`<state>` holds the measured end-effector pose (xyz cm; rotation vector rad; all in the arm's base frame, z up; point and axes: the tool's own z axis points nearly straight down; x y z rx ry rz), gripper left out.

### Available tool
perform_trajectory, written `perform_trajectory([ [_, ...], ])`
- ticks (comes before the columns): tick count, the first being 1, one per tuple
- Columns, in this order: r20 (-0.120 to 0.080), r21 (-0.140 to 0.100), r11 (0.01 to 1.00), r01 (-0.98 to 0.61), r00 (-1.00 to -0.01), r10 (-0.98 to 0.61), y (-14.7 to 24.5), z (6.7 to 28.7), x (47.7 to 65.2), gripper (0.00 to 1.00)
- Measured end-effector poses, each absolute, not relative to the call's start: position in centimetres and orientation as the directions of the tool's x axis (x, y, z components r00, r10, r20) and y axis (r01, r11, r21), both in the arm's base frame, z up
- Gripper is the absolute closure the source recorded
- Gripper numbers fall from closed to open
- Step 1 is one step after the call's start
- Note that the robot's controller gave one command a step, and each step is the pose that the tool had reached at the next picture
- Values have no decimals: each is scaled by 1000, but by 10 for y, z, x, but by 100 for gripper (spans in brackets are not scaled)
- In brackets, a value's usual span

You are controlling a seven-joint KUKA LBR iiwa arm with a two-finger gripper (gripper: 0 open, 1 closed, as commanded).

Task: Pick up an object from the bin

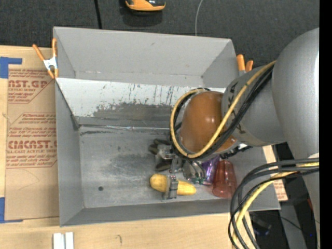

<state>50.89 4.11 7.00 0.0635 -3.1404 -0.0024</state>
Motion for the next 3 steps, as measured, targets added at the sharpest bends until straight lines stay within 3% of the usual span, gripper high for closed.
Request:
perform_trajectory([
  [1,0,2,999,-40,-999,-40,41,70,509,100],
  [2,0,2,999,-39,-999,-39,41,70,509,100],
  [3,-8,0,998,-60,-998,-60,36,245,525,100],
])
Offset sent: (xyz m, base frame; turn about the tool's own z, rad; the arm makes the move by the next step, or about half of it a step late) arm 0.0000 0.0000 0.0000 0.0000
